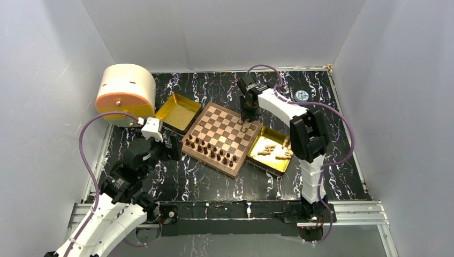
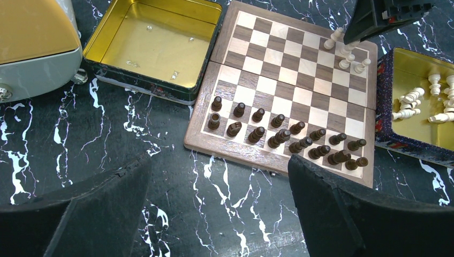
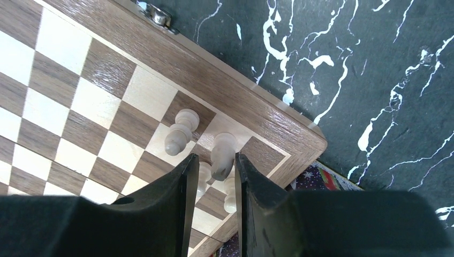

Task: Set up the chess pieces on the board
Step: Place the chess piece on the chessboard, then pick up the chess piece from the storage box.

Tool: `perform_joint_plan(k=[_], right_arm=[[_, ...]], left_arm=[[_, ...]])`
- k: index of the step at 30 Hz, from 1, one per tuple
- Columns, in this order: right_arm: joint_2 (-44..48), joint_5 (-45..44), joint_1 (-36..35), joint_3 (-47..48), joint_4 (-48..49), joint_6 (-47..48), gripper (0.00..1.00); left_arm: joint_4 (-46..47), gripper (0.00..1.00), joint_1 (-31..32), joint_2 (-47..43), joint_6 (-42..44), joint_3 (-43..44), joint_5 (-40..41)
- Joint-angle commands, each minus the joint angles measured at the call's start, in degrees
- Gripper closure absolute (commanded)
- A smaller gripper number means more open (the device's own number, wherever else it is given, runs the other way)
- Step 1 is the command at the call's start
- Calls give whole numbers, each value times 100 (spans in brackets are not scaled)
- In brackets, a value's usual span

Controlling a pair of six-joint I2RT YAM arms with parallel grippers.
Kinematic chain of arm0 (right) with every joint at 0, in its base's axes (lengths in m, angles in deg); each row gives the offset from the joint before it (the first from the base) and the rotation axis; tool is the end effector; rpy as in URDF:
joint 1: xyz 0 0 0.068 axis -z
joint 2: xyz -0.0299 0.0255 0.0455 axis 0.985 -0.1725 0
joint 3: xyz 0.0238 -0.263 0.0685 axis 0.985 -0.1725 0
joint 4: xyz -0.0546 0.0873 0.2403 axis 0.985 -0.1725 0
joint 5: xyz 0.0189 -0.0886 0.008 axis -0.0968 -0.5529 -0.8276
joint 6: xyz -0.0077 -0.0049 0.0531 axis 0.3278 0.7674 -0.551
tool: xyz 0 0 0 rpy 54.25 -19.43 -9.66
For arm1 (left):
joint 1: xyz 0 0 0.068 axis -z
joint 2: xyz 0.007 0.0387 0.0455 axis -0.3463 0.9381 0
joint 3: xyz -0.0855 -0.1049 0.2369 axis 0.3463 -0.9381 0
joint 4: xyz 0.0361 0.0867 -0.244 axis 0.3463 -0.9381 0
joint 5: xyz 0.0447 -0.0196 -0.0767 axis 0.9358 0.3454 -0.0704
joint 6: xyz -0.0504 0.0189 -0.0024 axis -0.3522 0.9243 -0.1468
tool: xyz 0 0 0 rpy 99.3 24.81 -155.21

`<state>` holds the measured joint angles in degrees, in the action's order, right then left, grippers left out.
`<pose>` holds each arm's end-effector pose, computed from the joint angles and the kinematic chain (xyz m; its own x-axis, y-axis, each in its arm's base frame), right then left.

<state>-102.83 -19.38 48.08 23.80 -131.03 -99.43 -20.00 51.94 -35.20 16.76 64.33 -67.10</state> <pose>0.3772 0.2294 0.2191 -0.8918 -0.0537 -0.4493 -0.0946 0.9931 0.0691 0.1096 -0.0572 0.3161 -0.2733 -0.0760 -0.9589 0.2501 0.9570 -0.1472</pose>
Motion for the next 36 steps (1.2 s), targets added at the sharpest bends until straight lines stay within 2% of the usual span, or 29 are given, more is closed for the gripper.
perform_joint_plan(k=[1, 6, 13, 26, 30, 36], right_arm=[[189, -108, 14, 404, -231, -52, 60], [475, -153, 10, 479, -421, -89, 59], [1339, -82, 10, -152, -275, -100, 58], [2797, -935, 9, -1965, -267, 157, 61], [3057, -957, 13, -2748, 29, 307, 60], [3133, -612, 9, -3315, 457, 561, 57]], left_arm=[[9, 5, 22, 2, 38, -16, 103], [4, 5, 22, 28, 38, -14, 86], [3, 5, 22, 61, 47, -11, 90], [4, 5, 22, 68, 30, -33, 73], [1, 5, 22, 109, 34, -20, 9], [14, 5, 22, 137, 30, -20, -45]])
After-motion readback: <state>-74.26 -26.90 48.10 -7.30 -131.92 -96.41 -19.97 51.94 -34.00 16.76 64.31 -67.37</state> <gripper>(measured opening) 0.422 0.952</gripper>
